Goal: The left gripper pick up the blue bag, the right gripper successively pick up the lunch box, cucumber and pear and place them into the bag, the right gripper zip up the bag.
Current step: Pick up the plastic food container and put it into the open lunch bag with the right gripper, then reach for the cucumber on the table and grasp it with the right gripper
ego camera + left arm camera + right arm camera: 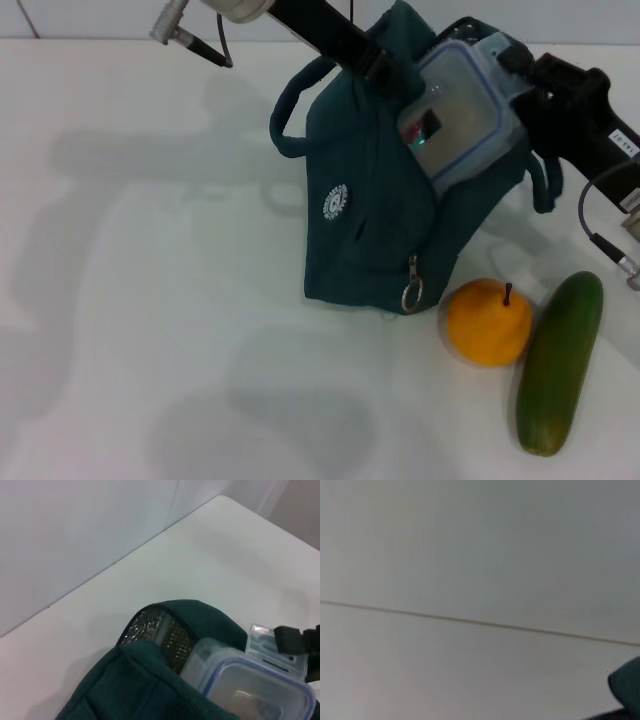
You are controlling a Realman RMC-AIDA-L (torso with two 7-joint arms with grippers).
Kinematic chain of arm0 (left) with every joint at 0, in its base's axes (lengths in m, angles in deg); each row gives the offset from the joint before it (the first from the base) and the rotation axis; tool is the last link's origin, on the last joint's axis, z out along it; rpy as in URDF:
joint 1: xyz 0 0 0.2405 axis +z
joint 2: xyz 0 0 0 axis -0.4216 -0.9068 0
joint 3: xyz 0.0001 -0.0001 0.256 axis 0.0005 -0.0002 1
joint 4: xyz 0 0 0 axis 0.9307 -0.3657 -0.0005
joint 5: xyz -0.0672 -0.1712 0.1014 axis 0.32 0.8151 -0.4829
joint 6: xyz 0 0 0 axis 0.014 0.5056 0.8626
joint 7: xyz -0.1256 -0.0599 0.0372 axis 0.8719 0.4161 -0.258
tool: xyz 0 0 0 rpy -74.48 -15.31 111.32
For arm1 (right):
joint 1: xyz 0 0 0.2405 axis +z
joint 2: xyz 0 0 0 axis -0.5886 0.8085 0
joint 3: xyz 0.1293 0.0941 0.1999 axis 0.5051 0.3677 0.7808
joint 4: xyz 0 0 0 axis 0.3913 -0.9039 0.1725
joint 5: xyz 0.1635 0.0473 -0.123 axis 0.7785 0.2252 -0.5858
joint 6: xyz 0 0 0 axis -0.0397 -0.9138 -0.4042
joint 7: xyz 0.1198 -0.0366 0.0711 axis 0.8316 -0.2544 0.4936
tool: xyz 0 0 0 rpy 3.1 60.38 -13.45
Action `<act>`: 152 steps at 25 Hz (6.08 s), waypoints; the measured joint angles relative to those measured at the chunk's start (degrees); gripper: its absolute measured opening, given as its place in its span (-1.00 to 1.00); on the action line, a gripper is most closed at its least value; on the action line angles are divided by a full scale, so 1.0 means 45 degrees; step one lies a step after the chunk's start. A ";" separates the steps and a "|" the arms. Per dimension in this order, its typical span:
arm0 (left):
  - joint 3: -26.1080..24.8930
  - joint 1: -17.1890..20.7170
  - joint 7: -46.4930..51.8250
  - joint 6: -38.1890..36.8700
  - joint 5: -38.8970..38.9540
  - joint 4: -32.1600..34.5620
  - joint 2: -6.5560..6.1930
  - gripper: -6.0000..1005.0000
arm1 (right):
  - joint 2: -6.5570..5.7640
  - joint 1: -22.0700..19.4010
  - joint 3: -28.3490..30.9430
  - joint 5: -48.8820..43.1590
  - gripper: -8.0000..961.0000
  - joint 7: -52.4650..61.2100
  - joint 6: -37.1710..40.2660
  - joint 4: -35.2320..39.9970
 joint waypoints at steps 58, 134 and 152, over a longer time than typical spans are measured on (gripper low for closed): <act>-0.1593 0.2501 -0.2653 0.1586 0.2967 -0.1351 0.0032 -0.88 | -0.1496 -0.2401 -0.4528 -0.6099 0.82 -0.2412 0.6866 1.5325; -0.1283 0.2922 -0.3434 0.2668 0.4583 -0.2830 0.0075 -0.88 | -0.0130 0.0895 -1.7328 -1.1706 0.81 -0.2654 0.3344 1.7876; -0.1131 0.2961 -0.3471 0.2662 0.4563 -0.2852 0.0040 -0.88 | -0.0058 0.0894 -1.8233 -1.1634 0.81 -0.2038 0.3395 1.7752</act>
